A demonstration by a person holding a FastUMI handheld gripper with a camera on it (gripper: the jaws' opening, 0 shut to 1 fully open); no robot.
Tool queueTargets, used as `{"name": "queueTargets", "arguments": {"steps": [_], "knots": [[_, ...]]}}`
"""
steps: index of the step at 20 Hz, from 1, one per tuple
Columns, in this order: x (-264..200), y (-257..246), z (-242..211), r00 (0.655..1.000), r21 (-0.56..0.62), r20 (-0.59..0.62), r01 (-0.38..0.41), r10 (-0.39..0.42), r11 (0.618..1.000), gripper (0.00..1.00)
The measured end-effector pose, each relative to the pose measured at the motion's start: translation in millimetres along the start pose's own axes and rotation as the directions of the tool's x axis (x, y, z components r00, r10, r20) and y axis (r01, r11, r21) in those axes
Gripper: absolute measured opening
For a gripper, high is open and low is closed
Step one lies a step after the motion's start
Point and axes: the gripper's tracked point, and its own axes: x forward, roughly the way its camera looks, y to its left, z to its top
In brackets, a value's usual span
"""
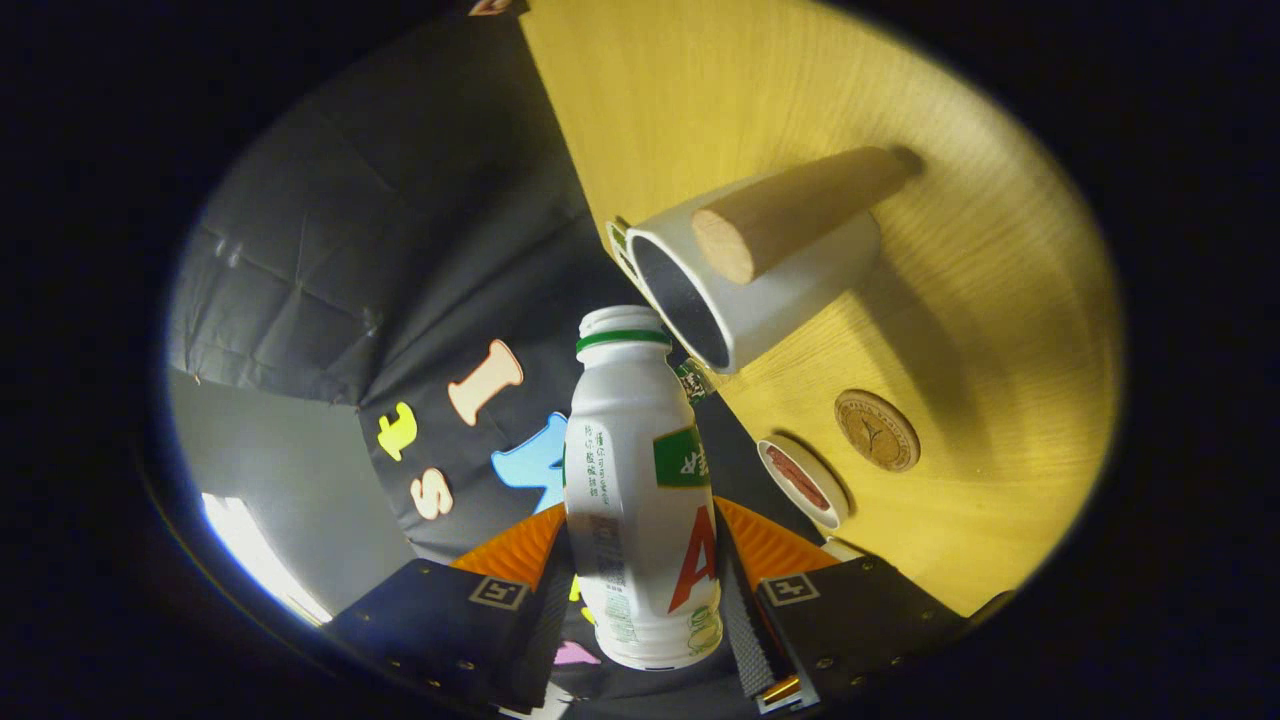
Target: Take the bottle from table, then pour the juice into the cup, finally place the bottle on the coaster
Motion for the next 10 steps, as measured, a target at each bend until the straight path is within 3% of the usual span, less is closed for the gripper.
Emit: {"name": "queueTargets", "arguments": {"steps": [3,5,10], "knots": [[-1.3,8.7,1.0,0.999,-0.202,-0.013,-0.032,0.030,0.979,0.70],[-0.1,10.2,-0.1,0.999,-0.329,-0.025,-0.054,0.048,0.943,0.69],[-0.6,4.3,-3.5,0.993,-0.616,-0.063,-0.119,0.102,0.779,0.69]]}}
